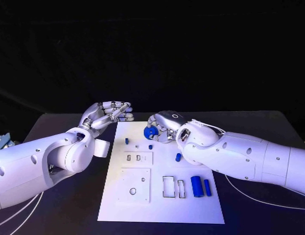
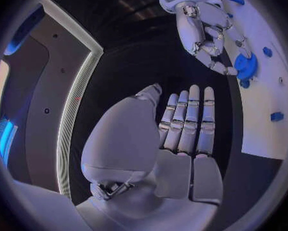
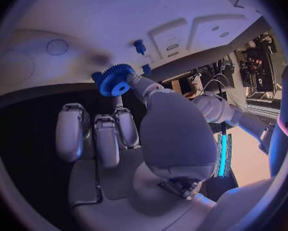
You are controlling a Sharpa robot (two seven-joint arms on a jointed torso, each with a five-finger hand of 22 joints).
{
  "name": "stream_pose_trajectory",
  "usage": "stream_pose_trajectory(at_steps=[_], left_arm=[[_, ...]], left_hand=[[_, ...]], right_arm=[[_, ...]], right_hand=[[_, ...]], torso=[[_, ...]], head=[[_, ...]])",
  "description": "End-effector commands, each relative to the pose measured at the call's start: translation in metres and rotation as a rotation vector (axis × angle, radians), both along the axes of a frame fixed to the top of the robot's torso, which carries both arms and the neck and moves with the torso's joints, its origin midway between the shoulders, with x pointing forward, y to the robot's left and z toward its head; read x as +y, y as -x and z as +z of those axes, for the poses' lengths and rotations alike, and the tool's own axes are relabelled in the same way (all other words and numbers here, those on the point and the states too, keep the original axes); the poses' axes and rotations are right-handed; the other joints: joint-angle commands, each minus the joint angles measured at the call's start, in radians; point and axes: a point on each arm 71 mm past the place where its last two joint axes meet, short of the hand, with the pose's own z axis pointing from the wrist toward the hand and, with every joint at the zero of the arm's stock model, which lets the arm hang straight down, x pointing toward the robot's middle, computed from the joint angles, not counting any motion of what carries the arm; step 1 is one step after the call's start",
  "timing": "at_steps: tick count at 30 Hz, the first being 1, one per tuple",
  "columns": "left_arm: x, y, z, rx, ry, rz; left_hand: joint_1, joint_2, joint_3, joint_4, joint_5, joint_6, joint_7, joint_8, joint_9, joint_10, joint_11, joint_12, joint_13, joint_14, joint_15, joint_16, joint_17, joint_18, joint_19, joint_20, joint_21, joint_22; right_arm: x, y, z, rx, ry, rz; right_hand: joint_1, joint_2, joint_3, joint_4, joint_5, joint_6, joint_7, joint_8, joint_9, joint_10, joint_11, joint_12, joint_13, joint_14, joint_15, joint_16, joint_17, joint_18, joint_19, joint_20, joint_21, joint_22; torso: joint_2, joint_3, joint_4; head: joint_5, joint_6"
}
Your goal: Assemble the parts on the task board
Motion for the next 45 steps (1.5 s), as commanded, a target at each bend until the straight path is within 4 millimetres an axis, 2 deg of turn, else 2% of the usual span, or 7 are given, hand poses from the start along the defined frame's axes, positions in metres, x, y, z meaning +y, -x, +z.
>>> stream_pose_trajectory(at_steps=[1,3,7,14,40,43,45], left_arm=[[-0.004,0.001,0.002,-0.007,0.014,-0.023],[-0.004,0.001,0.002,-0.008,0.015,-0.024],[-0.005,0.001,0.002,-0.008,0.016,-0.026],[-0.006,0.001,0.002,-0.008,0.018,-0.03],[-0.007,0.001,0.002,-0.006,0.016,-0.03],[-0.007,0.001,0.002,-0.005,0.016,-0.03],[-0.007,0.001,0.002,-0.005,0.016,-0.029]], left_hand=[[0.007,-0.007,0.006,-0.001,-0.002,-0.005,0.023,-0.006,-0.001,0.002,0.006,-0.006,0.0,-0.004,0.001,-0.004,0.001,0.014,0.006,0.003,-0.003,-0.001],[0.007,-0.007,0.006,-0.001,-0.002,-0.005,0.023,-0.006,-0.001,0.002,0.006,-0.006,0.0,-0.004,0.001,-0.004,0.001,0.014,0.006,0.003,-0.003,-0.001],[0.007,-0.007,0.007,-0.001,-0.002,-0.005,0.023,-0.006,-0.001,0.002,0.007,-0.007,0.0,-0.004,0.001,-0.004,0.001,0.014,0.006,0.003,-0.004,-0.001],[0.006,-0.008,0.008,-0.001,-0.002,-0.005,0.023,-0.006,-0.001,0.002,0.007,-0.007,0.0,-0.005,0.001,-0.005,0.001,0.014,0.006,0.004,-0.004,-0.001],[0.006,-0.009,0.009,-0.001,-0.003,-0.006,0.024,-0.007,-0.002,0.001,0.007,-0.008,0.0,-0.008,0.002,-0.006,0.001,0.014,0.006,0.004,-0.004,-0.002],[0.006,-0.009,0.009,-0.001,-0.003,-0.006,0.024,-0.007,-0.002,0.001,0.007,-0.008,0.0,-0.008,0.002,-0.006,0.001,0.014,0.006,0.004,-0.004,-0.002],[0.006,-0.01,0.011,0.0,-0.003,-0.006,0.024,-0.007,-0.002,0.001,0.008,-0.009,0.0,-0.009,0.002,-0.008,0.001,0.013,0.005,0.004,-0.005,-0.003]], right_arm=[[0.004,-0.001,-0.003,-0.002,0.012,-0.004],[0.006,-0.002,-0.004,0.003,0.015,-0.004],[0.012,-0.003,-0.006,0.007,0.019,-0.005],[0.017,-0.006,-0.013,0.0,0.029,-0.018],[0.019,-0.015,-0.017,-0.033,0.04,-0.049],[0.019,-0.016,-0.018,-0.025,0.044,-0.043],[0.019,-0.016,-0.019,-0.014,0.047,-0.038]], right_hand=[[-0.011,0.0,-0.001,0.007,0.003,0.024,-0.019,-0.003,0.012,0.008,-0.001,0.005,0.044,0.093,-0.006,0.005,0.201,-0.008,0.004,0.0,0.002,0.0],[-0.012,0.0,0.0,0.007,0.003,0.023,-0.019,-0.003,0.012,0.008,0.0,0.005,0.043,0.093,-0.006,0.006,0.202,-0.008,0.004,0.0,0.002,0.0],[-0.012,0.0,0.0,0.007,0.003,0.023,-0.019,-0.003,0.012,0.008,0.0,0.005,0.043,0.093,-0.006,0.006,0.202,-0.008,0.004,0.0,0.002,0.0],[-0.013,0.0,0.0,0.007,0.003,0.023,-0.019,-0.003,0.012,0.007,0.0,0.004,0.042,0.093,-0.006,0.005,0.201,-0.008,0.003,0.0,0.001,-0.002],[-0.015,-0.003,0.006,0.005,0.004,0.013,-0.016,-0.011,0.009,0.0,0.001,-0.002,0.036,0.093,-0.004,0.005,0.199,-0.007,0.0,0.001,-0.003,-0.006],[-0.023,-0.009,0.01,0.007,0.0,-0.003,-0.01,-0.023,0.005,-0.011,0.007,-0.012,0.025,0.092,-0.001,0.004,0.198,-0.006,-0.004,0.003,-0.008,-0.01],[-0.036,-0.021,0.011,0.011,-0.003,-0.061,0.009,-0.066,-0.011,-0.03,0.023,-0.028,0.007,0.091,0.012,0.004,0.195,-0.005,-0.01,0.012,-0.015,-0.016]], torso=[[0.0,0.001,-0.0014],[0.0,0.0,-0.001],[0.001,0.0013,-0.0021],[0.0,0.0013,0.0013],[-0.001,0.0024,-0.0034],[-0.001,0.0019,-0.0034],[-0.001,0.0015,-0.0034]], head=[[0.001,-0.002],[0.0,-0.001],[0.001,0.0],[0.004,-0.003],[0.009,-0.002],[0.009,-0.002],[0.009,-0.002]])
